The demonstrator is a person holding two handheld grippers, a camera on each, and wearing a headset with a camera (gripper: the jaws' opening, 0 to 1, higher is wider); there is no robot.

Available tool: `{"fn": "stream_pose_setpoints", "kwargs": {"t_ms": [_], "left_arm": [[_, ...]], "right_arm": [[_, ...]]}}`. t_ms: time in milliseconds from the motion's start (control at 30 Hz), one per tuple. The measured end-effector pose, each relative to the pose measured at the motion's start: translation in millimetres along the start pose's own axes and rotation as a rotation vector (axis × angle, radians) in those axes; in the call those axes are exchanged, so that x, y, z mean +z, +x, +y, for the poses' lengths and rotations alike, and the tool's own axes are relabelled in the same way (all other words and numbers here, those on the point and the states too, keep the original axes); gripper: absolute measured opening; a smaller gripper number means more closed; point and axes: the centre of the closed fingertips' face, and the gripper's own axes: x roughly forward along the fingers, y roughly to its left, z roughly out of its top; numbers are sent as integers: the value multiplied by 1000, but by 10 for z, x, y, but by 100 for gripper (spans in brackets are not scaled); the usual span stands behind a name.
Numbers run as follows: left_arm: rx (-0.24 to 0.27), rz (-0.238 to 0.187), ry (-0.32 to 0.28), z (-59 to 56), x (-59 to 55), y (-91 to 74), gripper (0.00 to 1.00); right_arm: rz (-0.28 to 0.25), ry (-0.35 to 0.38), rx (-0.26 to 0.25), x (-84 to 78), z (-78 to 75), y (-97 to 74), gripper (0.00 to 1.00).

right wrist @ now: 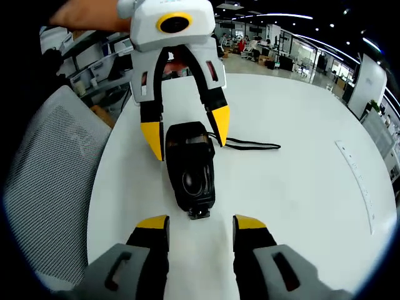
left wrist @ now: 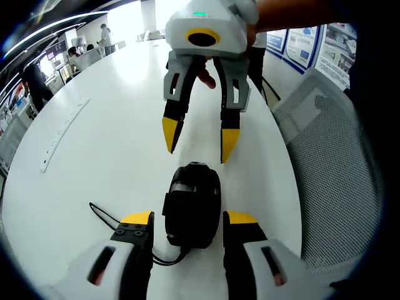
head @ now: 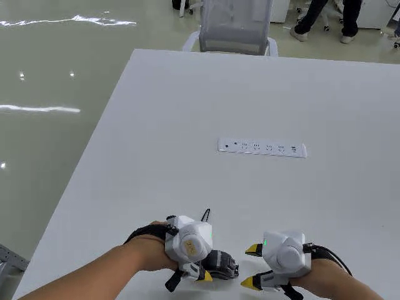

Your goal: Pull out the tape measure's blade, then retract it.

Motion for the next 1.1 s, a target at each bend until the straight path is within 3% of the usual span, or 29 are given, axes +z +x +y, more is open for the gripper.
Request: {"fn": "stream_pose_setpoints", "kwargs": {"t_ms": [533, 767, 1100], "left_arm": [[-20, 54, 10, 6, -12, 88, 39], [-35, 90, 35, -24, -50, 146, 36], [-38, 127, 80, -37, -54, 199, 35]], "right_arm": [[54, -36, 37, -55, 61, 170, 33], [60, -36, 31, -73, 4, 200, 31], [84, -76, 41, -71, 52, 268, 26]]}}
